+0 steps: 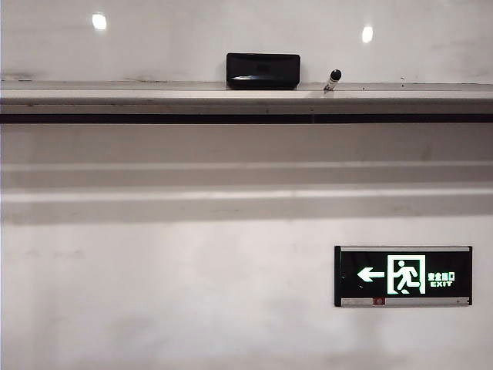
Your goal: Take a marker from the whiteboard tray, write "Hi!" on the whiteboard, and then put the marker back vertically into the whiteboard tray.
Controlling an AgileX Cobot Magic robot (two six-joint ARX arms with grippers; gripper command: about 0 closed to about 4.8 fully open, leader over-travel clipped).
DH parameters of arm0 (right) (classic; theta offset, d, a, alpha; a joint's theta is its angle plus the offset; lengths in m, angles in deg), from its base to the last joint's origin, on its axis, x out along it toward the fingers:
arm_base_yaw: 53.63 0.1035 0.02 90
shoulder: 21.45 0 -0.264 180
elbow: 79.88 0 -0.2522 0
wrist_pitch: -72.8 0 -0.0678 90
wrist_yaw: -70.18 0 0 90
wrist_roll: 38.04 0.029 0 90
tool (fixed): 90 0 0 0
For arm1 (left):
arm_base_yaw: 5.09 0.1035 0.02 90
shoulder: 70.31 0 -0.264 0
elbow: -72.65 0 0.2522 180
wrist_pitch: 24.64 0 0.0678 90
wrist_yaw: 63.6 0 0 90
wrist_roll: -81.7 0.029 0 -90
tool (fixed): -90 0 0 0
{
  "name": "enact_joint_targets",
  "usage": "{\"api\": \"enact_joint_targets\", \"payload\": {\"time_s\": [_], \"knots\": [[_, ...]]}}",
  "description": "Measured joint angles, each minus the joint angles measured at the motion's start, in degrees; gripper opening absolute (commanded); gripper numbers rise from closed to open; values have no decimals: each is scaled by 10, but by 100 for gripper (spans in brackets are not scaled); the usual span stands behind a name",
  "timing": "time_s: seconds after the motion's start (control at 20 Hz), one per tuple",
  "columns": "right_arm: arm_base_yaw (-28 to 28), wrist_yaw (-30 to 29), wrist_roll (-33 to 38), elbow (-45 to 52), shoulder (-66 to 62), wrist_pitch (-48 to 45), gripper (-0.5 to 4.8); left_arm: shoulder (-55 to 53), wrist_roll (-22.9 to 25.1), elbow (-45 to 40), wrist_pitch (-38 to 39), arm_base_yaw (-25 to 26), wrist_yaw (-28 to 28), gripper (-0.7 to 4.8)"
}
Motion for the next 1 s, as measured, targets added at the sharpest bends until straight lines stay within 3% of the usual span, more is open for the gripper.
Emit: {"api": "enact_joint_targets", "payload": {"time_s": [0.45,0.65,1.0], "knots": [[0,0,0,0,0,0,-1,0,14,0,13,0,0,-6],[0,0,3,-46,0,19,-1,0,3,16,16,0,0,-6],[0,29,28,-186,-12,61,-1,-14,-49,183,72,0,-1,-5]]}}
